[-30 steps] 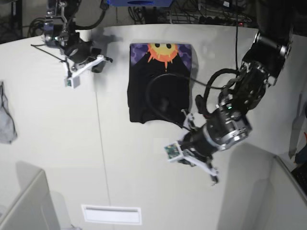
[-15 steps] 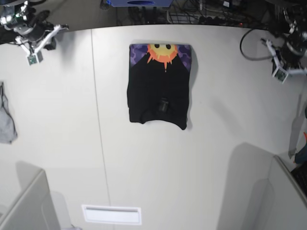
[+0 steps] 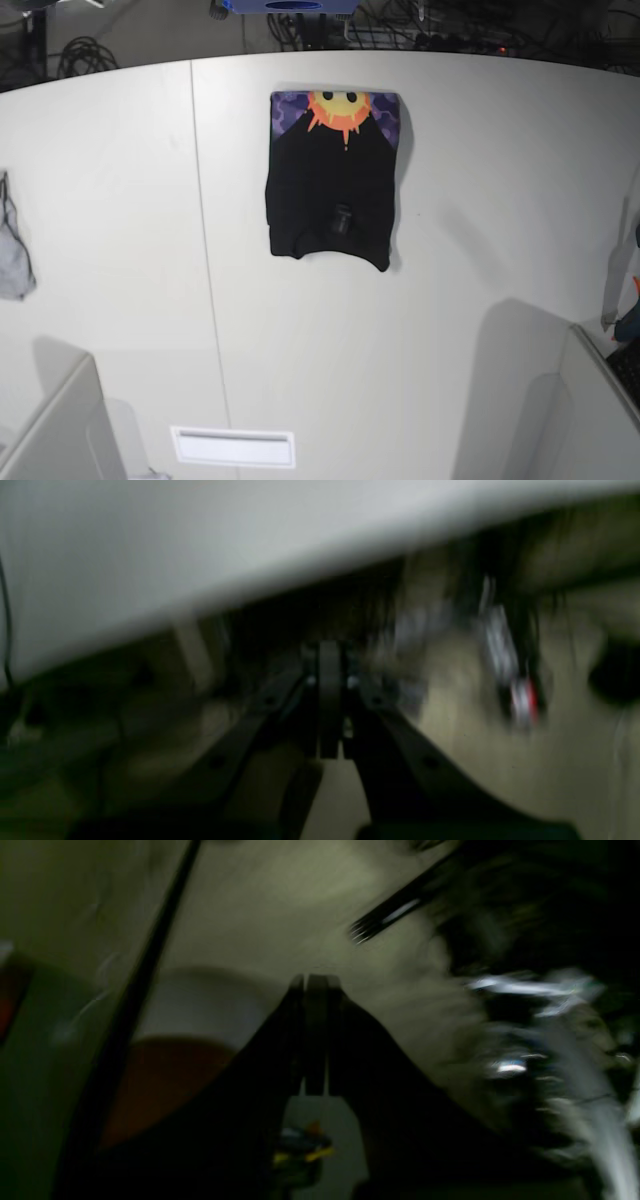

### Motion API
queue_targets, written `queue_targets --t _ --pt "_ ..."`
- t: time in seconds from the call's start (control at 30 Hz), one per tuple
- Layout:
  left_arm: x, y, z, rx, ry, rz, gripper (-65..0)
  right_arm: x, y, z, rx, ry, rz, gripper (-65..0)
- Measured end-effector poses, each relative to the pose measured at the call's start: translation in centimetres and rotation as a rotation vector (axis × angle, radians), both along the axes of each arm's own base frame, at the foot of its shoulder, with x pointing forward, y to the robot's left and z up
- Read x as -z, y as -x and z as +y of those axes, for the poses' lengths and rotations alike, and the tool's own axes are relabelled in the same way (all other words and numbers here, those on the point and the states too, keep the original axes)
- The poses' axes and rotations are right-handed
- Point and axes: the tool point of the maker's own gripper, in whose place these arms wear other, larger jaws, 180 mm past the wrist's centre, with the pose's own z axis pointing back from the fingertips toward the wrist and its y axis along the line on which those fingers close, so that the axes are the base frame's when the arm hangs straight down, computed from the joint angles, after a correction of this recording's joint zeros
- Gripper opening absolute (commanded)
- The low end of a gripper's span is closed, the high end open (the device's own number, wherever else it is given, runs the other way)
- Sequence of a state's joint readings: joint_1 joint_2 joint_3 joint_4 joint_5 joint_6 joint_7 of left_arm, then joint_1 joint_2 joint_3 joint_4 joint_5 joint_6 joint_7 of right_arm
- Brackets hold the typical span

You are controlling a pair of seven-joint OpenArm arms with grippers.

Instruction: Fold the T-shirt properly

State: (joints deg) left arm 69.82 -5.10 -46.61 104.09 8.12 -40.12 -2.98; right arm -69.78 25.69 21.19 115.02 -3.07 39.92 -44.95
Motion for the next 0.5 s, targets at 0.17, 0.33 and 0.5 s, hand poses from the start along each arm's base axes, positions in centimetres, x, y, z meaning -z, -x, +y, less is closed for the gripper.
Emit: queue_targets --t 0.17,0.33,0.5 --pt "8.0 11.2 -1.9 0.012 0.08 0.382 -65.0 2.1 4.3 4.2 0.01 -0.112 0.124 -65.0" --pt "16.8 16.5 -8.0 0.06 0.304 0.588 -65.0 9.9 10.8 10.1 0.15 -0.159 0.318 -65.0" --pt "21.8 18.2 -12.0 0.065 0.343 0.578 -65.0 17.6 13.7 16.6 0.297 -0.184 0.264 -65.0"
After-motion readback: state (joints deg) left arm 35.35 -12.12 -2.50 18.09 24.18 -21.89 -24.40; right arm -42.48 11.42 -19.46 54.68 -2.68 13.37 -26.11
